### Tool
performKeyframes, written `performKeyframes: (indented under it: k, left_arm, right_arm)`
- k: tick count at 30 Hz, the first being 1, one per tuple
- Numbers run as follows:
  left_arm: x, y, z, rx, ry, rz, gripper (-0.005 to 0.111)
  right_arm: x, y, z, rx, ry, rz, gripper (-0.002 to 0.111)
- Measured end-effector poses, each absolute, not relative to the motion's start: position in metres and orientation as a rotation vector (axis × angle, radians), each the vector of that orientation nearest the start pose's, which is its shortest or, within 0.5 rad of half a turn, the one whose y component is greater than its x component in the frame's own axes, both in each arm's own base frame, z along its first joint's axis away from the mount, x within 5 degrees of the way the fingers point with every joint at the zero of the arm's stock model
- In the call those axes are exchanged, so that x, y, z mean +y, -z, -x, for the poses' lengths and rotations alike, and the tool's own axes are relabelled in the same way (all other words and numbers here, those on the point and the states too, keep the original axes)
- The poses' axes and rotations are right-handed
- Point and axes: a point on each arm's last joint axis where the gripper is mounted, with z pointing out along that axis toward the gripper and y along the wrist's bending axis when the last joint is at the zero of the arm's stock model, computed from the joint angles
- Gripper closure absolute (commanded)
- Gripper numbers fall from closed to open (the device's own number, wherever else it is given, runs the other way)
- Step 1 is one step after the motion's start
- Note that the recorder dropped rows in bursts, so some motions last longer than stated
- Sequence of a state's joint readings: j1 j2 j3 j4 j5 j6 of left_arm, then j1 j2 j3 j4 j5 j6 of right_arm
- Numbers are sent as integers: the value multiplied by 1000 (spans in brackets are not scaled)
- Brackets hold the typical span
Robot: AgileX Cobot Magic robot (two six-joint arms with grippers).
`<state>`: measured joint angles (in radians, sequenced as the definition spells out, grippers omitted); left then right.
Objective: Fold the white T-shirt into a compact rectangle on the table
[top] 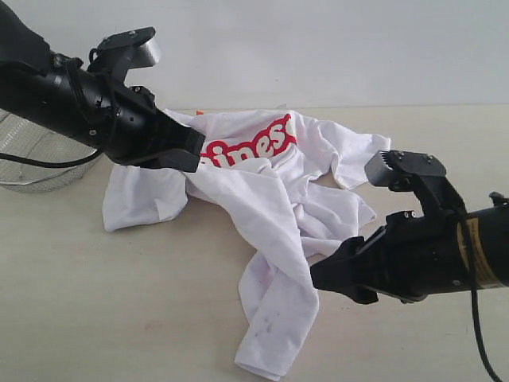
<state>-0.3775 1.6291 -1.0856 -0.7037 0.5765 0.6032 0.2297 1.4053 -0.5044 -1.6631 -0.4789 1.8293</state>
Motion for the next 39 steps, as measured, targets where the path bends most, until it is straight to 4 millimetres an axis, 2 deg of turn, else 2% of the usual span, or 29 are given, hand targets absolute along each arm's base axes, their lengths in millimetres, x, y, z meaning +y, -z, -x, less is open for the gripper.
performKeyframes:
  k: [8, 16, 28, 34, 37, 39]
  left_arm:
    - [-156, -244, -306, 2433, 613, -603, 102]
    - [-156, -244, -306, 2433, 613, -603, 102]
    - [-156, -244, -304, 2442, 621, -612, 102]
    - [-156, -244, -304, 2442, 621, -612, 102]
    - [-156, -244, -304, 2443, 622, -613, 102]
    - [-156, -244, -304, 2443, 622, -613, 102]
  right_arm:
    - [94, -180, -219, 2392, -740, 328, 54]
    - [96, -158, -225, 2464, -768, 307, 54]
    - [102, -138, -235, 2436, -830, 289, 54]
    - [118, -124, -234, 2434, -839, 342, 55]
    - [130, -118, -232, 2420, -833, 382, 63]
    - [134, -115, -231, 2416, -819, 387, 78]
